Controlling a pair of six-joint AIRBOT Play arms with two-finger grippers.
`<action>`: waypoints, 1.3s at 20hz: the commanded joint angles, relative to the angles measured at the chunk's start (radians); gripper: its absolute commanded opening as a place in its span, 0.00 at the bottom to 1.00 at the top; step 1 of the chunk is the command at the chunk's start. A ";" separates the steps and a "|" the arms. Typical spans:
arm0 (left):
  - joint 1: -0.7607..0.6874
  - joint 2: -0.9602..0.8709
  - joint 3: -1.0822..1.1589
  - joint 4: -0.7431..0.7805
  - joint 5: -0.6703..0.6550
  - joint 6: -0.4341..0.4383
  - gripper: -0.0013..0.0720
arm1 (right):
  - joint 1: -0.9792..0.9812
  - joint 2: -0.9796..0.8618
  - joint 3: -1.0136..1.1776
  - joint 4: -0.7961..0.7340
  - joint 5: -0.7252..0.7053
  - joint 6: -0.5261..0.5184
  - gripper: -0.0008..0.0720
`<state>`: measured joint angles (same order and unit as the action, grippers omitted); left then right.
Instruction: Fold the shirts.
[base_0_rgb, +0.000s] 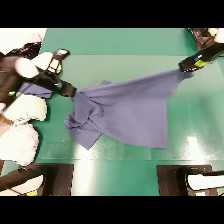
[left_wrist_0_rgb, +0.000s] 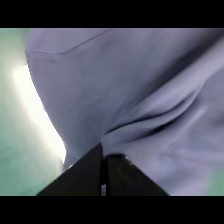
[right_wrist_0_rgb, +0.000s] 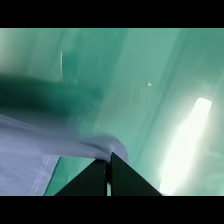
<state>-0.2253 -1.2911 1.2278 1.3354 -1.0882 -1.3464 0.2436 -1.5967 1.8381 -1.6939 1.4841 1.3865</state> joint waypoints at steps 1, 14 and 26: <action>0.000 -0.183 0.005 0.014 0.282 0.031 0.05 | -0.042 -0.156 0.046 0.024 -0.035 0.013 0.03; 0.195 -0.226 0.222 -0.040 -0.190 -0.004 0.62 | -0.192 -0.143 0.122 0.323 0.117 0.025 0.47; 0.401 -0.046 -0.402 -0.394 -0.100 0.154 0.62 | -0.346 0.294 -0.523 0.628 0.076 -0.041 0.64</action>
<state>0.1623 -1.3487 0.9424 1.0370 -1.2602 -1.2331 -0.0856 -1.3800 1.4345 -1.1011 1.5734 1.3579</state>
